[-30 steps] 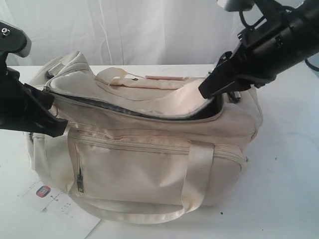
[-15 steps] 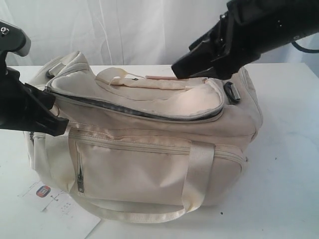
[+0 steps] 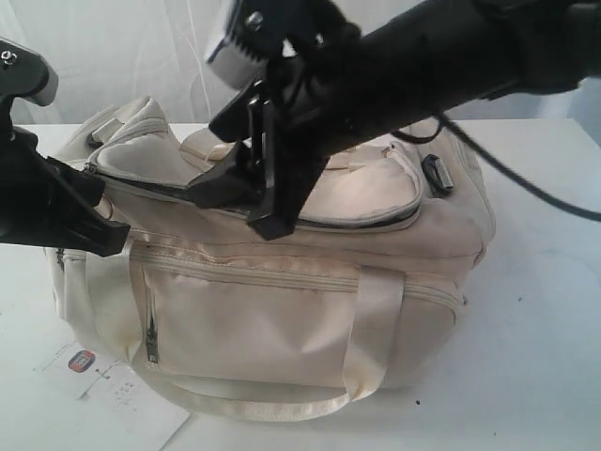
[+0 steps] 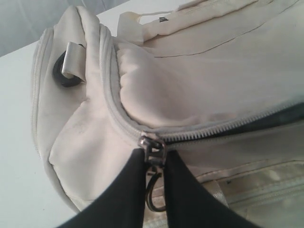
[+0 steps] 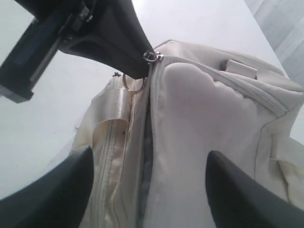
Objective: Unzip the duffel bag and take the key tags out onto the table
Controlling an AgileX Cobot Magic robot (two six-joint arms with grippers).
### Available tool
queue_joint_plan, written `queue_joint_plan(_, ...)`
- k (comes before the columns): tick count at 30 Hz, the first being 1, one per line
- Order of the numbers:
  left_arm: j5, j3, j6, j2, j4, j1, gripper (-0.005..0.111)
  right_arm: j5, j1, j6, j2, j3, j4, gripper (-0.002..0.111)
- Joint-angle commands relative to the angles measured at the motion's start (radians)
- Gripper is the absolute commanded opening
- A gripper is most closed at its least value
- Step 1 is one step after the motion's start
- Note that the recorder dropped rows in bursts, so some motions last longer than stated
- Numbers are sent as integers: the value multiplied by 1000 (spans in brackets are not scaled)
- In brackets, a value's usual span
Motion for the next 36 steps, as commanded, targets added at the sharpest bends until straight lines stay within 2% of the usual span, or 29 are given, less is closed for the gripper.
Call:
queue_joint_plan(1, -28, -3, -5, -19, 17, 3, 0, -95, 61, -27, 70, -2, 7, 63)
queue_joint_plan(5, -28, -3, -5, -19, 17, 3, 0, -137, 82, -30, 118, -2, 3, 62)
queue_joint_plan(7, -26, -3, 5, -19, 17, 3, 0, -153, 82, -30, 133, -2, 3, 56)
queue_joint_plan(10, -6, -3, 21, -19, 17, 3, 0, -167, 82, -5, 141, -2, -5, 39)
queue_joint_plan(15, 60, -3, 47, -19, 17, 3, 0, -195, 82, 120, 137, -2, -151, 0)
queue_joint_plan(25, 104, -3, 154, -19, 17, 3, 0, -165, 82, 446, 137, -2, -507, 0)
queue_joint_plan(30, 142, -3, 209, -19, 31, 3, 0, -139, 82, 490, 137, -2, -551, 0)
queue_joint_plan(36, 164, -3, 221, -15, 122, 3, 0, -95, 82, 490, 137, -2, -551, 0)
